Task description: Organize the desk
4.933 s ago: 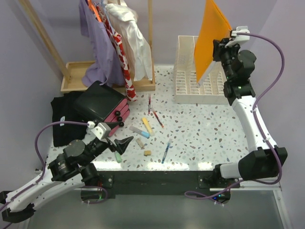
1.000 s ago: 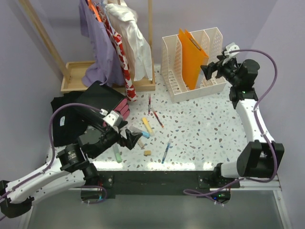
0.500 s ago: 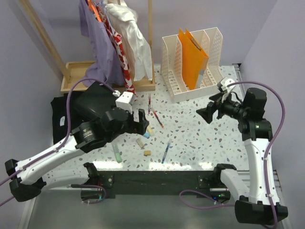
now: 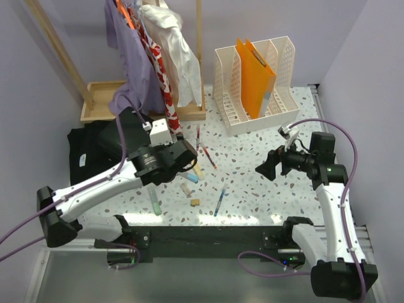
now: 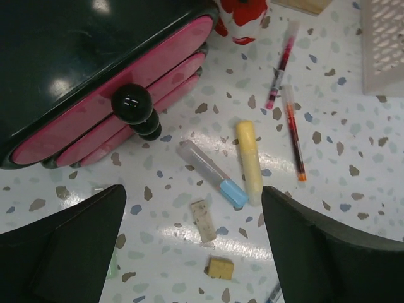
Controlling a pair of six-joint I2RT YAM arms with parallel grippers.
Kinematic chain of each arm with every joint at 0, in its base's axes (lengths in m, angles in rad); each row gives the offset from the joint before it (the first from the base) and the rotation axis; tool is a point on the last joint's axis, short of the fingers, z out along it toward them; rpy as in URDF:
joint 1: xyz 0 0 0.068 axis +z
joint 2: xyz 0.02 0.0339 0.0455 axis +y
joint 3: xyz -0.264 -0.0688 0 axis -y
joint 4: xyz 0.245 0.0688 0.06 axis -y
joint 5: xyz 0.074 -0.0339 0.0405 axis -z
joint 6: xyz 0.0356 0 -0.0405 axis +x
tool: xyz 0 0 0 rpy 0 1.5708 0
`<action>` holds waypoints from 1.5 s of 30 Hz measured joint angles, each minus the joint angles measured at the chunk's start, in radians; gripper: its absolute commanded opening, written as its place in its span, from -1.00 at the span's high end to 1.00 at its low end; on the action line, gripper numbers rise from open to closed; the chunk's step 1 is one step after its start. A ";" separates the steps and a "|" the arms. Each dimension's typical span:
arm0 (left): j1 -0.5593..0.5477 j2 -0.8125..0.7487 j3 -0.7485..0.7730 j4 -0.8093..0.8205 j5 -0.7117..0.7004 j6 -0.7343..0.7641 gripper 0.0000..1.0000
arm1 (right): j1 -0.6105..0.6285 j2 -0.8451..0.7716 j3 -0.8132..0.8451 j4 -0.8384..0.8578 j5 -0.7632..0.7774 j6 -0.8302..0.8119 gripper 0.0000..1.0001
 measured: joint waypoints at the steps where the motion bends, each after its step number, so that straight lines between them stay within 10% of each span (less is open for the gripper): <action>1: 0.015 0.028 0.011 -0.012 -0.009 -0.027 -0.78 | 0.000 -0.003 0.000 0.004 0.002 -0.001 -0.97; 19: 0.265 0.159 0.018 -0.060 -0.028 -0.227 -0.36 | 0.000 -0.002 0.000 0.018 0.061 -0.004 -0.97; 31: 0.283 0.223 0.018 -0.047 -0.026 -0.262 0.58 | 0.000 -0.003 0.000 0.018 0.061 -0.004 -0.97; 45: 0.174 0.189 -0.003 -0.055 -0.002 -0.274 0.66 | 0.000 -0.007 0.000 0.018 0.062 -0.004 -0.97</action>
